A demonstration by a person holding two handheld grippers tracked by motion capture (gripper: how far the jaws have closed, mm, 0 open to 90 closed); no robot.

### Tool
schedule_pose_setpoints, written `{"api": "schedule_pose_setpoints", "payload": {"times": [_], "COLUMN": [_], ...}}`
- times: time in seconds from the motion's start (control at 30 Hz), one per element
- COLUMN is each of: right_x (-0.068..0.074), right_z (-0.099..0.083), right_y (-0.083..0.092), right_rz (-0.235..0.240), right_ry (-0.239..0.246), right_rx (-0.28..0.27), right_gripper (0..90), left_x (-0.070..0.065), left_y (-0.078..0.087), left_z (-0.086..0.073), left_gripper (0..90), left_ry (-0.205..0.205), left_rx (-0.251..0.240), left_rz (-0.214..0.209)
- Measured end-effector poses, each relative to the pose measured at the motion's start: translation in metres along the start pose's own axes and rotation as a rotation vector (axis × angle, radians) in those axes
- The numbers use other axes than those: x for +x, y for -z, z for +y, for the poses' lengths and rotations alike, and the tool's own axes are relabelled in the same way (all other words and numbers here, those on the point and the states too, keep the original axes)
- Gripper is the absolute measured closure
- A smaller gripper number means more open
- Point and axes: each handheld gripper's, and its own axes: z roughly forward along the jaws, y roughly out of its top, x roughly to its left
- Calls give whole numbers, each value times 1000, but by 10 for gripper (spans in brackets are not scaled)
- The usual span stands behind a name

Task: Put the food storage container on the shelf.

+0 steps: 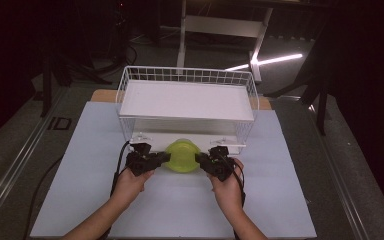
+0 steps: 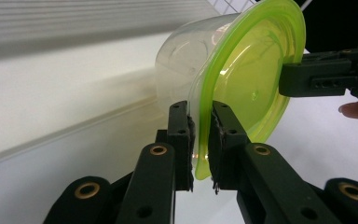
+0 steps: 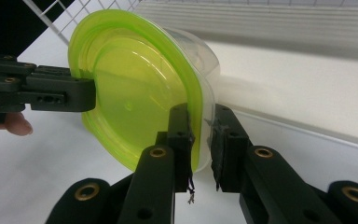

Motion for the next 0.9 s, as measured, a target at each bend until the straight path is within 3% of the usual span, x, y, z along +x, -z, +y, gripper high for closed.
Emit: {"api": "schedule_pose_setpoints", "payload": {"times": [0.47,0.67,0.8,0.9], "right_x": [-11,-16,-19,-21], "right_z": [4,5,7,6], "right_y": [-19,-25,-28,-30], "right_rz": [-26,-39,-57,-55], "right_ry": [-30,-40,-47,-58], "right_rx": [2,4,6,7], "right_gripper": [790,789,789,788], "left_x": [10,11,14,15], "left_y": [-19,-27,-33,-36], "left_z": [8,13,16,16], "left_gripper": [808,805,804,800], "left_ry": [18,5,18,0], "left_rx": [24,41,50,52], "left_rz": [34,57,52,71]}}
